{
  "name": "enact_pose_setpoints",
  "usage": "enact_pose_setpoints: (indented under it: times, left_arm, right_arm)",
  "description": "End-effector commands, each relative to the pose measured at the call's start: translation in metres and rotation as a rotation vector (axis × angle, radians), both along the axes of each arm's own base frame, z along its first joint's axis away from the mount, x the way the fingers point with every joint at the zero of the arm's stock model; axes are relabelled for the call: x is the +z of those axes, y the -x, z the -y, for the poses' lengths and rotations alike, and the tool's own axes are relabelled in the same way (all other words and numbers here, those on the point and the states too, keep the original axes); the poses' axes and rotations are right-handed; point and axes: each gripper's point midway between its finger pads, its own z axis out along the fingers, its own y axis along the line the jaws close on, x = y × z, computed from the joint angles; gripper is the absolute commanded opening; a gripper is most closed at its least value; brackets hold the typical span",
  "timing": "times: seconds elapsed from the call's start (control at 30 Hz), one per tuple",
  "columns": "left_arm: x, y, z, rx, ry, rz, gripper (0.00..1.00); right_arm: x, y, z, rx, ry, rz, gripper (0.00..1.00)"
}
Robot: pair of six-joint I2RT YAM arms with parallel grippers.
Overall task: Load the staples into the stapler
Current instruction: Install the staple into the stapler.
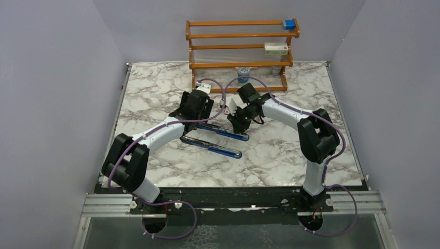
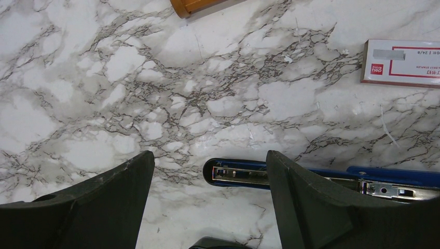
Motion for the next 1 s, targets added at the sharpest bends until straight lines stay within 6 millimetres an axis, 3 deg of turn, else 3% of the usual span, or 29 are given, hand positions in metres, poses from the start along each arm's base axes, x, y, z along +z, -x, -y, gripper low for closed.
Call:
enact_pose_setpoints:
  times: [0.0,0.97]
  left_arm:
    - [0.018,-0.006,0.002,0.008,0.013,0.05,0.82]
    - [0.018,-0.006,0.002,0.008,0.009,0.049,0.82]
  right_arm:
    - [-0.014,0.009,0.004,0.024,0.032,-0.041,0.21]
    - [0.012,0.003,-0.004,0.02,-0.058,0.058,0.39]
